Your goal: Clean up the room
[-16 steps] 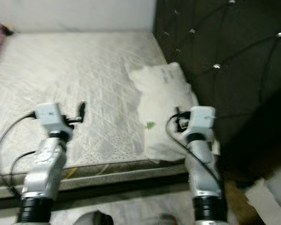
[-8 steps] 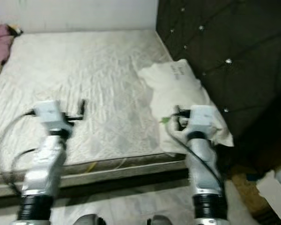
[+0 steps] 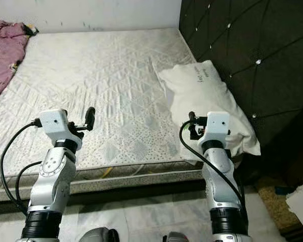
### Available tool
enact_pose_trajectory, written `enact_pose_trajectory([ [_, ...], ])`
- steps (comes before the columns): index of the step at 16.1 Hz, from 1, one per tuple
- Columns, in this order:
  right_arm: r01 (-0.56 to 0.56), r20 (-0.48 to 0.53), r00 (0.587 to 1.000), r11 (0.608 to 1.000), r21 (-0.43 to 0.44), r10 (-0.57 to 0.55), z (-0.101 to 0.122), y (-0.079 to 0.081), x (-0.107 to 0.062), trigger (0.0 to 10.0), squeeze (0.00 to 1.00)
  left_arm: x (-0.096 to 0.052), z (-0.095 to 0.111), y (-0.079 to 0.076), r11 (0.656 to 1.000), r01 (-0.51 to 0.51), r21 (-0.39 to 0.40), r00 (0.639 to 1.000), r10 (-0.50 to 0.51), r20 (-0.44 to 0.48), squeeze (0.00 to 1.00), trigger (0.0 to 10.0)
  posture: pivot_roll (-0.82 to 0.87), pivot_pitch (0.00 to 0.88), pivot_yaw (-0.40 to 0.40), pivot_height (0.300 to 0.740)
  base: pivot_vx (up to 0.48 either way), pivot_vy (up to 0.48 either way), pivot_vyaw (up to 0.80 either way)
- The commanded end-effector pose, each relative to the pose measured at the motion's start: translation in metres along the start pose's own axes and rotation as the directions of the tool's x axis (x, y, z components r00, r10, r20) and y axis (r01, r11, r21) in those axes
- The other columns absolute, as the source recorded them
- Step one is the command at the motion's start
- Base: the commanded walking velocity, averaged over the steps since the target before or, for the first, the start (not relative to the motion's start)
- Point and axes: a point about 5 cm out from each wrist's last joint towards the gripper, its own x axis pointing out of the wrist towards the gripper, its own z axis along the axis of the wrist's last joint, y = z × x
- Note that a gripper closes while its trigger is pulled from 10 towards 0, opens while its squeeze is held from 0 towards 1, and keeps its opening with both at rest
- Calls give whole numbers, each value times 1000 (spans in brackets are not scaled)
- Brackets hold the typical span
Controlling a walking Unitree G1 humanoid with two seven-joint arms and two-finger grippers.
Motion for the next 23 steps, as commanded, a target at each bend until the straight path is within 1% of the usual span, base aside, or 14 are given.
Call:
enact_pose_trajectory([
  [1,-3,-3,1000,1000,-3,3,-1,0,0,10000,0,0,3,0,1000,-5,6,1000,5,12,0,10000,-43,40,17,740,0,0,0],
  [3,-3,-3,1000,1000,-1,3,-1,0,0,10000,0,0,1,1,1000,-14,-7,1000,14,-3,0,10000,-41,38,16,740,0,0,0],
  [4,-3,-4,1000,1000,-1,3,-1,0,1,10000,0,0,1,1,1000,-11,-7,1000,11,-3,0,10000,-39,35,16,740,0,405,0],
  [7,-5,-5,1000,1000,-1,5,-1,0,2,10000,0,0,1,0,1000,-3,-12,1000,3,-2,0,10000,-39,35,16,740,0,480,-421],
  [12,-10,-6,1000,1000,-8,10,-1,1,3,10000,0,2,2,0,1000,-1,-14,1000,1,-3,0,10000,-38,26,16,740,0,480,0],
  [20,-13,-14,1000,1000,-12,13,-4,2,3,10000,0,2,2,-1,1000,-8,-15,1000,8,-5,0,10000,-40,35,18,740,0,480,0],
  [21,-14,-19,1000,1000,-14,14,-5,2,2,10000,0,2,2,0,1000,-11,1,1000,11,4,0,10000,-41,36,18,740,0,0,0],
  [23,-17,-22,1000,1000,-17,17,-6,2,2,10000,0,2,3,-1,1000,-2,-4,1000,3,16,0,10000,-41,36,18,740,0,0,0],
])
